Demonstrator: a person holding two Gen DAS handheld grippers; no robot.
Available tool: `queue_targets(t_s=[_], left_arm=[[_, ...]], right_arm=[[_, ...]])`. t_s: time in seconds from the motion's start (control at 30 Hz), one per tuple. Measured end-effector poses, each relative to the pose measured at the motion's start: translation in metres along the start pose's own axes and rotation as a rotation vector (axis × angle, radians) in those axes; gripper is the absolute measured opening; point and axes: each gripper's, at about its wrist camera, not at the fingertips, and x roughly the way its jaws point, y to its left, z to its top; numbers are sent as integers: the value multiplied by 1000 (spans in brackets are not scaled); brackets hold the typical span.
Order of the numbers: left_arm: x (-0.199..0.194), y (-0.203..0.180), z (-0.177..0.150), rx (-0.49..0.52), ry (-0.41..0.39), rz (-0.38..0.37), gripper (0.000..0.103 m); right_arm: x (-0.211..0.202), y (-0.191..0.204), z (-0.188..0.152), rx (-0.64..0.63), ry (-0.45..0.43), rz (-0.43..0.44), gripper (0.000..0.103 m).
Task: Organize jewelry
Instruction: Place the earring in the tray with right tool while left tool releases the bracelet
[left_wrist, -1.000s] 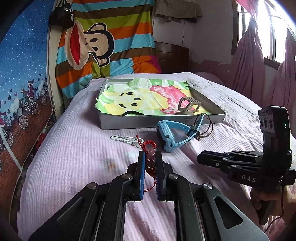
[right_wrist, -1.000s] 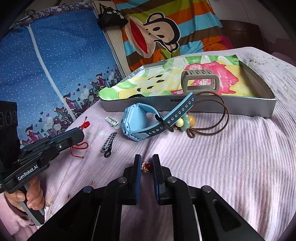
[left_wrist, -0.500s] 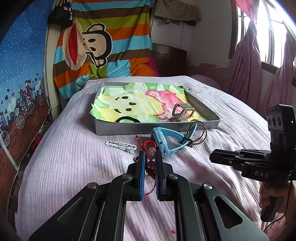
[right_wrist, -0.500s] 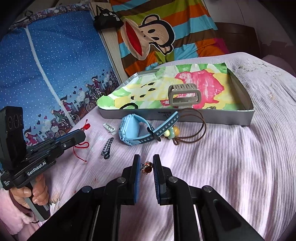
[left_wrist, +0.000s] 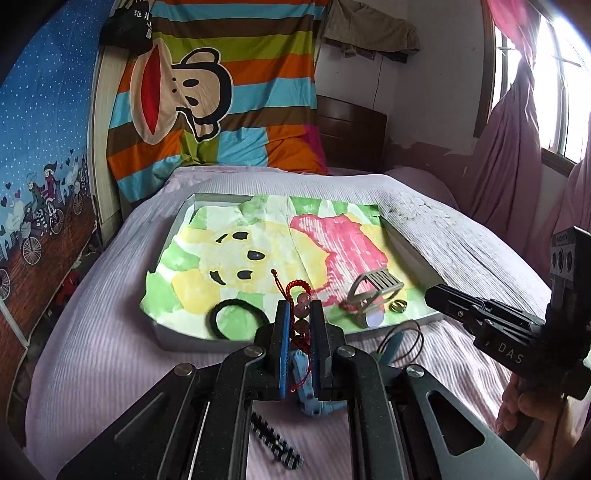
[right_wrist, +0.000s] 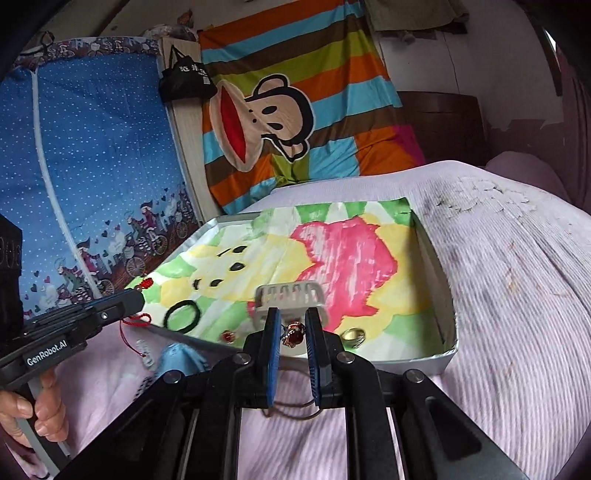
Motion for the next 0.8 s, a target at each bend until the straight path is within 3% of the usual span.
queue_targets(t_s=[0.2,0.37,0.63,0.8], left_arm=[[47,9,18,-72,67,27,7],[75,13,17,-98,136,37,7],[98,12,9,-70,212,70,7],[100,15,5,-83,201,62,8]], right_arm=[[28,-26,-2,40,35,-65,13],[41,-24,-7,20,71,-82,13],[51,-15,-8,-29,102,-101,14],[50,-14,-9,-31,98,-100,14]])
